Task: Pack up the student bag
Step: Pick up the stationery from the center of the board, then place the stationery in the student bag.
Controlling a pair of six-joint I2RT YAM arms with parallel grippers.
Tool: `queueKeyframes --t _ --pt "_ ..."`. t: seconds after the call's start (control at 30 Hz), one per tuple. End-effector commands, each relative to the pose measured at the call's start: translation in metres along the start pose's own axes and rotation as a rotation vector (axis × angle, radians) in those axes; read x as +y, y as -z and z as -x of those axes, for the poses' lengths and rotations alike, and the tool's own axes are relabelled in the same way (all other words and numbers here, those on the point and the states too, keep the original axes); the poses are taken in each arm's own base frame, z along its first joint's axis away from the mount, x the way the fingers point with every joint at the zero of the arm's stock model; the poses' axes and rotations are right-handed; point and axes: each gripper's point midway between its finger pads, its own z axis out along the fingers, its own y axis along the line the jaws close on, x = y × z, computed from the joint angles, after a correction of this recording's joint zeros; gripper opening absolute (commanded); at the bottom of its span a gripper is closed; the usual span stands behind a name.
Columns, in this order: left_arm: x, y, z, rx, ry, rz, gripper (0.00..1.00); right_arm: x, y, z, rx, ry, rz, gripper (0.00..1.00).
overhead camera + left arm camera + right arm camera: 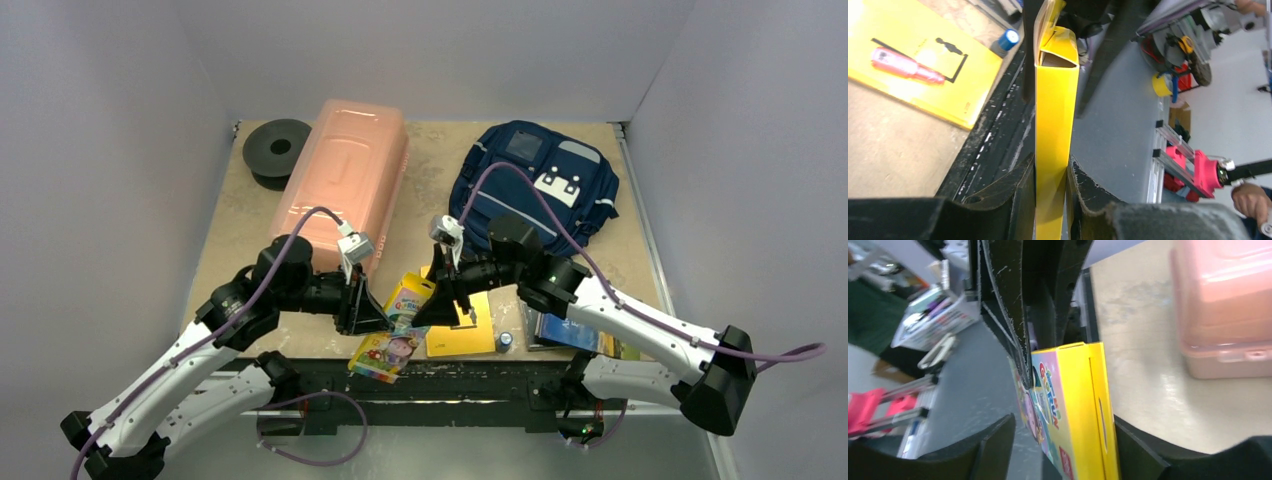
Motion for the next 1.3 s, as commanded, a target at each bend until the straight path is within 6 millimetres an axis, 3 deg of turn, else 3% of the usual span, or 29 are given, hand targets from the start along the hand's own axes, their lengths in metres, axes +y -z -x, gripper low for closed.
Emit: queueKeyframes --t 0.0,0.13,0.2,0.3,0.4,0.57,0.7,0.8,1.0,1.2,1.27 --pt "0.026 0.011 0.026 -0.099 0.042 0.228 0.08 -0.031 0.026 0.033 -0.076 0.110 -0.284 0.79" --pt "0.042 0.013 0.039 -0.127 0.068 0.337 0.07 -0.067 0.076 0.050 -0.211 0.122 -0.647 0.92" --pt "0.044 0.015 0.049 -0.146 0.070 0.375 0.06 -0.097 0.124 0.055 -0.325 0.073 -0.958 0.99" --pt "0.038 0.019 0.067 -0.170 0.058 0.384 0.05 -0.141 0.217 0.026 -0.364 -0.030 -1.563 0.99" --pt "0.029 0.028 0.084 -0.211 0.037 0.396 0.05 -0.167 0.255 0.000 -0.199 -0.038 -1.845 0.99" --pt "0.031 0.055 0.103 -0.289 0.031 0.516 0.00 -0.211 0.262 -0.012 0.236 0.059 -1.965 0.98" --pt "0.030 0.067 0.107 -0.324 0.016 0.548 0.00 -0.239 0.243 -0.016 0.482 0.221 -1.854 0.93" --pt "0.027 0.070 0.104 -0.333 0.009 0.535 0.00 -0.254 0.237 -0.014 0.566 0.324 -1.830 0.90" --pt "0.018 0.068 0.095 -0.352 0.005 0.457 0.00 -0.281 0.226 -0.025 0.732 0.350 -1.829 0.83" --pt "0.013 0.065 0.086 -0.340 0.006 0.409 0.00 -0.297 0.213 -0.029 0.728 0.335 -1.821 0.80" --pt "0.012 0.064 0.083 -0.339 0.009 0.398 0.00 -0.299 0.223 -0.028 0.745 0.351 -1.896 0.79"
